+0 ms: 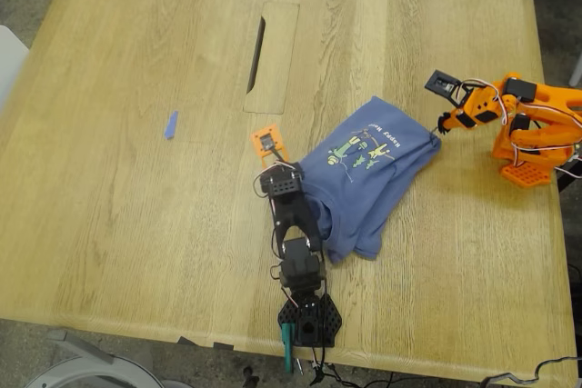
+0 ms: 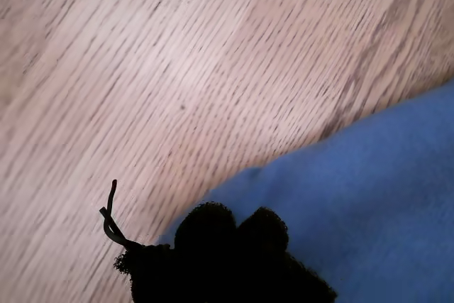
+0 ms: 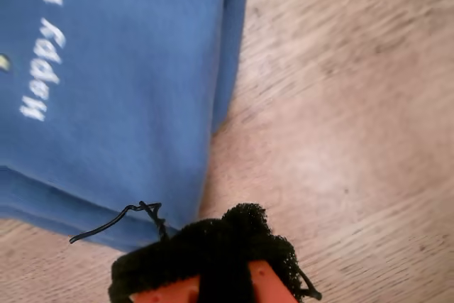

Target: Fold a T-shirt

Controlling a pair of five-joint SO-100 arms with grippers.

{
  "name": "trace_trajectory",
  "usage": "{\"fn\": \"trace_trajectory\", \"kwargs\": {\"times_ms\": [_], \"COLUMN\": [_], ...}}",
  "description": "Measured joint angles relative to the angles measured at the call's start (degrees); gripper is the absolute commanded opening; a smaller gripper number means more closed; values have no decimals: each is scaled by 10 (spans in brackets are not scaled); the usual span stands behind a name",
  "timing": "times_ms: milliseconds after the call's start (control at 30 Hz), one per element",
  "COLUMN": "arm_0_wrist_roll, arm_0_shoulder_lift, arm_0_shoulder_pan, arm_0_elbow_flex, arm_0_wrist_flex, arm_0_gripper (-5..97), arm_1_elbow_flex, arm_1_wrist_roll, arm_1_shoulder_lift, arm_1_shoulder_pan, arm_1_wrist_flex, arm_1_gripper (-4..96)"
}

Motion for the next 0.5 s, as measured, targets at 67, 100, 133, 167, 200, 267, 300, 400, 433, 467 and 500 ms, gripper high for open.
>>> {"fn": "trace_trajectory", "kwargs": {"times_ms": [67, 100, 133, 167, 200, 267, 300, 400, 433, 467, 500], "arm_0_wrist_roll": [4, 4, 4, 4, 4, 4, 4, 4, 4, 4, 3], "arm_0_shoulder_lift": [25, 37, 46, 54, 62, 72, 74, 74, 74, 74, 74], "arm_0_shoulder_pan": [12, 22, 34, 49, 66, 105, 125, 187, 207, 227, 245], "arm_0_elbow_flex": [-11, -18, -25, -33, -42, -59, -69, -83, -85, -85, -85], "arm_0_wrist_flex": [25, 37, 47, 59, 69, 89, 97, 113, 116, 117, 117], "arm_0_gripper": [-1, -1, -1, -1, -1, -1, -1, -1, -1, -1, -1], "arm_1_elbow_flex": [-36, -57, -76, -95, -115, -156, -176, -236, -254, -272, -294], "arm_1_wrist_roll": [-4, -5, -5, -5, -7, -7, -7, -7, -7, -7, -7], "arm_1_shoulder_lift": [-31, -50, -70, -91, -116, -167, -194, -276, -303, -330, -357], "arm_1_shoulder_pan": [0, -1, -6, -13, -21, -43, -53, -85, -96, -106, -116], "arm_1_wrist_flex": [0, -2, -6, -11, -18, -32, -40, -66, -74, -82, -90], "arm_1_gripper": [1, 1, 1, 1, 1, 1, 1, 1, 1, 1, 1]}}
